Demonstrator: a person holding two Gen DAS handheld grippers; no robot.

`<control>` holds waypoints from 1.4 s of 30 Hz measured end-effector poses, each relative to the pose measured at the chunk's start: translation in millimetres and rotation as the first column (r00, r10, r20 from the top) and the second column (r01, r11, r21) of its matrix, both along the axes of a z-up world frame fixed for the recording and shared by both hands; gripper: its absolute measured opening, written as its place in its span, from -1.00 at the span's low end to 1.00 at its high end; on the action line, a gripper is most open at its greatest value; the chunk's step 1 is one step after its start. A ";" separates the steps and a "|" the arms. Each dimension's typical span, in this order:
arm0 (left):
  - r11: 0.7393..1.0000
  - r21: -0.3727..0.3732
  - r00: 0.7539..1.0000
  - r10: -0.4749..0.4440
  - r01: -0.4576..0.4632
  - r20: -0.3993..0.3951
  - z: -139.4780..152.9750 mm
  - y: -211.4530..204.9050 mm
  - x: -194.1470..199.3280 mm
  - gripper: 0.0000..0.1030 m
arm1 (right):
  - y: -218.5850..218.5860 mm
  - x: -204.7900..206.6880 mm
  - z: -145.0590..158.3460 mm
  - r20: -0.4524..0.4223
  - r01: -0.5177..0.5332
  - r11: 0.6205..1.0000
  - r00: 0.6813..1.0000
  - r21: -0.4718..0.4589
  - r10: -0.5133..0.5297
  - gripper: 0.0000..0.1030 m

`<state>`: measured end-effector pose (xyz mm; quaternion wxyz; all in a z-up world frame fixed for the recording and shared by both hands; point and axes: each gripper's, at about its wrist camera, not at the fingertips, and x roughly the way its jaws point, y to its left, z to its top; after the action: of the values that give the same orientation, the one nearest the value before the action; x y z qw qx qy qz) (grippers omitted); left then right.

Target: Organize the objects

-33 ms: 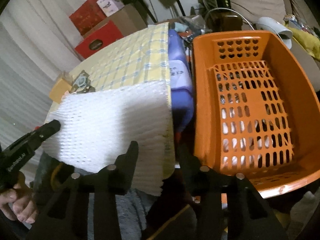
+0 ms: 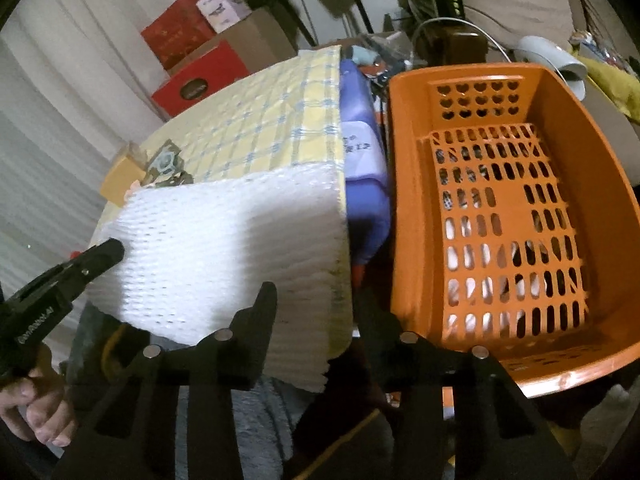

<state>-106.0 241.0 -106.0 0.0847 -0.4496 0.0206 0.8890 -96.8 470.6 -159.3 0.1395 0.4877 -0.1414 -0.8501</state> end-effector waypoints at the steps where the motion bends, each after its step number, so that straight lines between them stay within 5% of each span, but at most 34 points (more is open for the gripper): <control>1: 1.000 0.002 1.000 0.002 -0.002 0.001 -0.5 0.2 0.2 -0.88 | -2.1 0.2 0.5 -0.007 -0.005 1.000 1.000 0.002 0.005 -0.19; 5: 1.000 0.002 1.000 0.003 -0.003 0.007 -1.0 0.0 -2.4 -0.88 | -9.7 -0.3 -1.4 -0.012 -0.021 1.000 1.000 0.000 0.021 -0.23; 10: 1.000 -0.003 1.000 -0.002 0.002 0.000 -0.6 1.4 -0.7 -0.88 | -17.1 2.4 4.4 -0.056 -0.043 0.998 0.997 0.054 0.046 -0.68; 13: 1.000 0.002 1.000 -0.003 0.003 -0.002 -0.1 1.0 -0.1 -0.88 | -13.8 2.9 9.9 -0.079 -0.029 0.998 0.996 0.060 0.034 -0.78; 28: 0.998 0.060 0.999 -0.017 0.020 -0.046 20.4 1.6 7.3 -0.88 | 2.0 19.0 61.5 -0.211 -0.012 1.000 0.977 0.020 0.016 -0.81; 42: 0.997 0.063 0.997 -0.040 0.044 -0.066 27.9 23.9 6.8 -0.88 | 14.3 18.3 58.4 -0.201 0.051 0.996 0.979 0.069 -0.037 -0.82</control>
<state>-99.1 264.9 -78.0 0.1171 -0.4172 0.0042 0.9012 -78.6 484.9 -100.9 0.1161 0.4014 -0.1062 -0.9023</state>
